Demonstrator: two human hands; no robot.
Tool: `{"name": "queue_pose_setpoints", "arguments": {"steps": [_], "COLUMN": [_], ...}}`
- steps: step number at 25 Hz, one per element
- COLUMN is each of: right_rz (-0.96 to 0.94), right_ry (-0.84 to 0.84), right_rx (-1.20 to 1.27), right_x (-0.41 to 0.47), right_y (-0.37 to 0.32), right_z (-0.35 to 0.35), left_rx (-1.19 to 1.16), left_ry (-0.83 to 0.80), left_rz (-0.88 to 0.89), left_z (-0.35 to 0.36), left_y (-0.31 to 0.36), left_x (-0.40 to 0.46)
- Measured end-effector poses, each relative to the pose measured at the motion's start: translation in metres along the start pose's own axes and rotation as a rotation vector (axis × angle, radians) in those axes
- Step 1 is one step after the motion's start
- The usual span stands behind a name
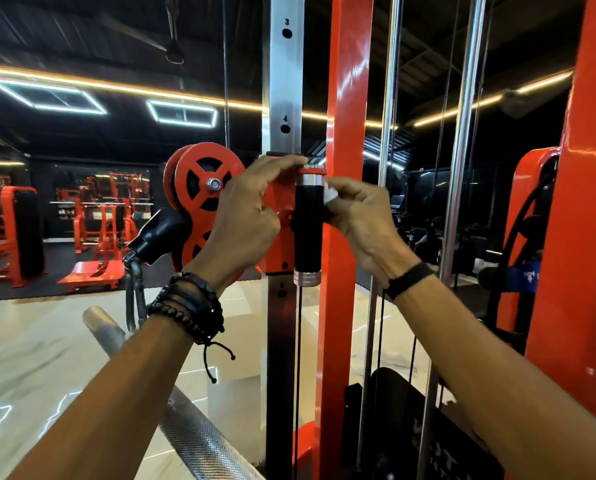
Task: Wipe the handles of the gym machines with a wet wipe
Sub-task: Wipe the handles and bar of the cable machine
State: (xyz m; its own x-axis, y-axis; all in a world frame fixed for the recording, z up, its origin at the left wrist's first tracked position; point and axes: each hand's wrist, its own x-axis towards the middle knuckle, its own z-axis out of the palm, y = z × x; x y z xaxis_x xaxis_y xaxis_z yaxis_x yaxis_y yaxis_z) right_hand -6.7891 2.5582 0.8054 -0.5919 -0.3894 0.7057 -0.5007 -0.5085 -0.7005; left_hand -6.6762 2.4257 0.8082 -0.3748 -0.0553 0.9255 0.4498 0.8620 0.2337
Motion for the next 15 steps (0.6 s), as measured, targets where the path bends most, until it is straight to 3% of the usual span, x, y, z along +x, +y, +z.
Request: {"name": "queue_pose_setpoints", "arguments": {"steps": [6, 10, 13, 15], "right_rz": [0.054, -0.065, -0.219, -0.218], "right_ry": [-0.088, 0.151, 0.182, 0.185], "right_rx": [-0.109, 0.011, 0.014, -0.098], "right_x": [-0.059, -0.020, -0.011, -0.048], "right_y": [0.040, 0.014, 0.004, 0.027], "right_z": [-0.007, -0.003, 0.007, 0.004], "left_rx": [-0.015, -0.033, -0.060, -0.079], "left_ry": [-0.012, -0.016, 0.007, -0.009], "left_rz": [0.008, 0.031, 0.016, 0.026], "left_z": [-0.001, 0.003, 0.003, 0.003], "left_y": [-0.002, -0.006, -0.001, 0.003], "left_x": [0.001, 0.002, 0.000, -0.004]}}
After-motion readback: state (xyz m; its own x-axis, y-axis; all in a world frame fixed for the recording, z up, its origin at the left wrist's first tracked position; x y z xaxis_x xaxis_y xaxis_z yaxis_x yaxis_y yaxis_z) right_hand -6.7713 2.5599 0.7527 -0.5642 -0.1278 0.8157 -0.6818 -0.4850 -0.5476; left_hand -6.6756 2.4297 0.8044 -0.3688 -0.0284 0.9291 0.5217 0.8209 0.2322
